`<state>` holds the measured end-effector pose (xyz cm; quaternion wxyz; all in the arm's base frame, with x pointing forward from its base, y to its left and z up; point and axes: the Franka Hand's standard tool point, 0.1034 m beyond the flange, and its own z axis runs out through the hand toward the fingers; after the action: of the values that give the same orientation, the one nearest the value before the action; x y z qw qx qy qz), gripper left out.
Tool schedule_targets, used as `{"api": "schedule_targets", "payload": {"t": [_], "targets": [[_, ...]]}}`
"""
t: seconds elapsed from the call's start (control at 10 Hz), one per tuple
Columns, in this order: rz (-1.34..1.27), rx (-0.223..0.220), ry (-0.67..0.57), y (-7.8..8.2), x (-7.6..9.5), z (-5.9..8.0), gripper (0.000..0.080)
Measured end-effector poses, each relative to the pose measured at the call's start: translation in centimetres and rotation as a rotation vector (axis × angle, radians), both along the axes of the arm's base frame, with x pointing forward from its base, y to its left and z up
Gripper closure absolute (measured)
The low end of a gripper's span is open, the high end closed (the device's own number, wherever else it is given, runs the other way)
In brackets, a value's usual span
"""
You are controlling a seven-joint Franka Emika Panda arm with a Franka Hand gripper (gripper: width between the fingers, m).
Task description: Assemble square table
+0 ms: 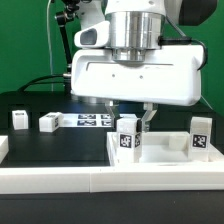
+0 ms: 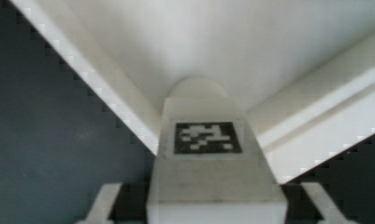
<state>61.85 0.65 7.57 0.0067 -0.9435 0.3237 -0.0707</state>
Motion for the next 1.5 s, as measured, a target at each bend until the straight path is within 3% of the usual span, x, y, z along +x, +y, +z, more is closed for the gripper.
{"api": "schedule_targets", "payload": {"t": [0.4,1.5], "targets": [[-0.441,0.079,-0.052,-0.3,-0.1,0.09,0.0509],[-1.045,0.18,-0.052,0.29,-0.01,0.23,0.0505]]}}
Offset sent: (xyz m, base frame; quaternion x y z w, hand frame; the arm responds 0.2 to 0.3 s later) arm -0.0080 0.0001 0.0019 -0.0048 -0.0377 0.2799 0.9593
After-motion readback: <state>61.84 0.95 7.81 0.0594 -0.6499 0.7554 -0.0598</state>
